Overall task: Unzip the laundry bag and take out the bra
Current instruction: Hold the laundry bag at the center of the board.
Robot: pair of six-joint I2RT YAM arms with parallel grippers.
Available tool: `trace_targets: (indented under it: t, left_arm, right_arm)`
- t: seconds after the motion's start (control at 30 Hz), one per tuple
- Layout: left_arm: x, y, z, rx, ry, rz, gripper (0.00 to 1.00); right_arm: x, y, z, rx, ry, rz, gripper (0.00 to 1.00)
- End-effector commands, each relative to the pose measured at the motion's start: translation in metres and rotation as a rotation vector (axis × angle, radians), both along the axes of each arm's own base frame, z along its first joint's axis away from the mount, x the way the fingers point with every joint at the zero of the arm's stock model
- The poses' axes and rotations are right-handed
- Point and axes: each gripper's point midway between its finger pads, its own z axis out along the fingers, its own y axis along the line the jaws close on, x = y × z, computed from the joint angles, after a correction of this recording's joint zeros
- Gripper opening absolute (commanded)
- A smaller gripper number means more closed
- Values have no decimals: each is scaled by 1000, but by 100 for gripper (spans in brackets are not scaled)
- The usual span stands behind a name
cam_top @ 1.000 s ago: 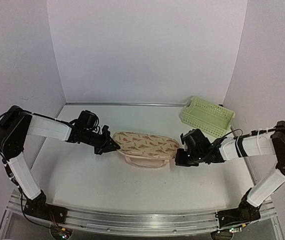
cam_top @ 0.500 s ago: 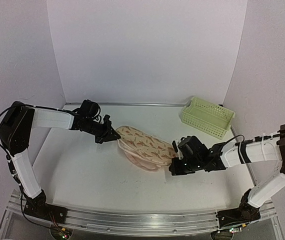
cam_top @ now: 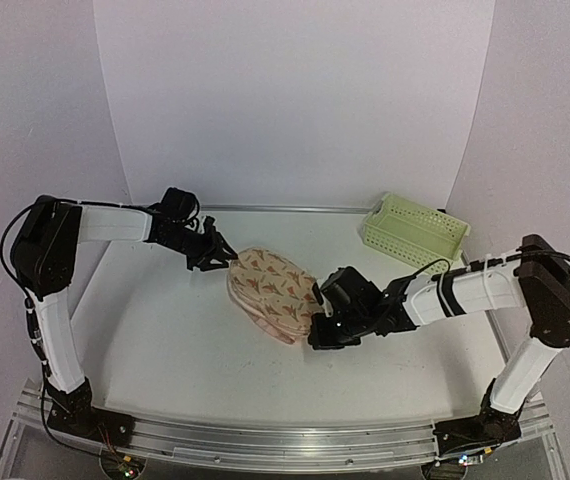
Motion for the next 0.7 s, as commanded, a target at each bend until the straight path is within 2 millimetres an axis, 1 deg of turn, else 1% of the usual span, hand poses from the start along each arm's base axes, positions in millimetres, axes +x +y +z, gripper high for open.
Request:
trace_targets:
  t: [0.0, 0.1, 0.17, 0.3, 0.37, 0.4, 0.47, 0.53, 0.67]
  left_arm:
    - [18, 13, 20, 41, -72, 13, 37]
    - [21, 28, 29, 69, -94, 35, 43]
    - [19, 34, 38, 74, -108, 40, 48]
    - [1, 31, 50, 31, -91, 10, 56]
    - [-10, 31, 51, 16, -77, 3, 58]
    - [-16, 31, 51, 11, -73, -2, 59]
    - [-29, 28, 50, -1, -62, -11, 61]
    - [-43, 20, 49, -21, -45, -33, 63]
    - [-72, -2, 35, -60, 7, -81, 66]
  right_arm:
    - [16, 36, 20, 80, -4, 15, 0]
    - [22, 53, 21, 90, 1, 42, 0]
    - [27, 67, 23, 105, 6, 68, 0]
    - [35, 90, 29, 132, 6, 104, 0]
    - [39, 99, 31, 140, 7, 116, 0]
    - [41, 105, 35, 151, 4, 123, 0]
    - [42, 110, 37, 159, 4, 133, 0]
    - [43, 112, 37, 160, 5, 138, 0]
    - [44, 110, 36, 146, -7, 140, 0]
